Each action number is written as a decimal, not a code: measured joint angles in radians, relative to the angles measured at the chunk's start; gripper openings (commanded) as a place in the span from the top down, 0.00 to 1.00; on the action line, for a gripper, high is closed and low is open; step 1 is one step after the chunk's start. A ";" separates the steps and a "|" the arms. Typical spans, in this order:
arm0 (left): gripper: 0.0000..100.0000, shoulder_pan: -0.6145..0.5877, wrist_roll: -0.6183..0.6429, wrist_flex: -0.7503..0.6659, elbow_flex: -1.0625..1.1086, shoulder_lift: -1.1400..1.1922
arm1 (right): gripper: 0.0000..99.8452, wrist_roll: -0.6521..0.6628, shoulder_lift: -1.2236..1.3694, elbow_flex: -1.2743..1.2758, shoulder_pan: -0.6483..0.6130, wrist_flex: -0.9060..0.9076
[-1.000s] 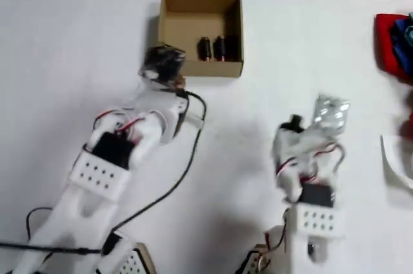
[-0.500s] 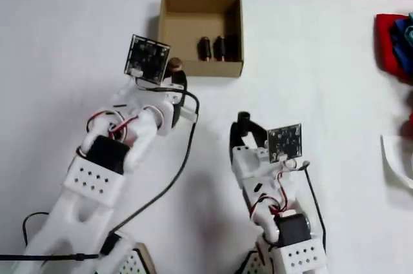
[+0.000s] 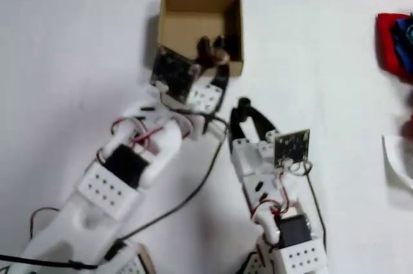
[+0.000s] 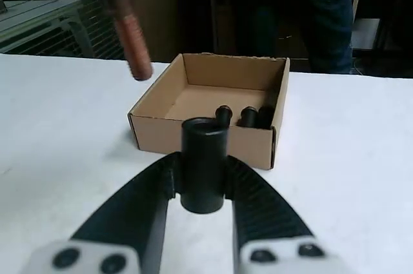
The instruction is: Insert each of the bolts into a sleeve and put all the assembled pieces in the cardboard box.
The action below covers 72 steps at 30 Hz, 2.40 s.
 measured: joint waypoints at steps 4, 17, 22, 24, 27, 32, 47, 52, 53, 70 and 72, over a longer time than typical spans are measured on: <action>0.97 0.061 0.000 -0.029 -0.017 0.044 | 0.98 0.000 0.000 0.000 -0.031 -0.014; 0.97 0.097 0.071 0.126 -0.216 0.160 | 0.98 0.000 0.000 0.000 0.011 -0.055; 0.97 0.101 0.117 0.160 -0.219 0.163 | 0.98 0.000 0.000 0.000 0.021 -0.061; 0.97 0.101 0.117 0.160 -0.219 0.163 | 0.98 0.000 0.000 0.000 0.021 -0.061; 0.97 0.101 0.117 0.160 -0.219 0.163 | 0.98 0.000 0.000 0.000 0.023 -0.061; 0.97 0.115 0.118 0.163 -0.221 0.163 | 0.98 0.000 0.000 0.000 0.023 -0.061; 0.97 0.118 0.120 0.163 -0.187 0.164 | 0.98 0.000 0.000 0.000 0.023 -0.061; 0.95 0.110 0.120 0.153 -0.184 0.236 | 0.98 0.002 0.002 0.000 0.023 -0.060; 0.94 0.110 0.121 0.163 -0.181 0.261 | 0.98 0.002 0.002 0.000 0.023 -0.060; 0.85 0.066 0.120 0.476 -0.407 0.301 | 0.98 0.000 0.000 0.002 0.034 -0.048; 0.85 0.063 0.120 0.509 -0.425 0.301 | 0.98 0.002 0.002 0.002 0.031 -0.044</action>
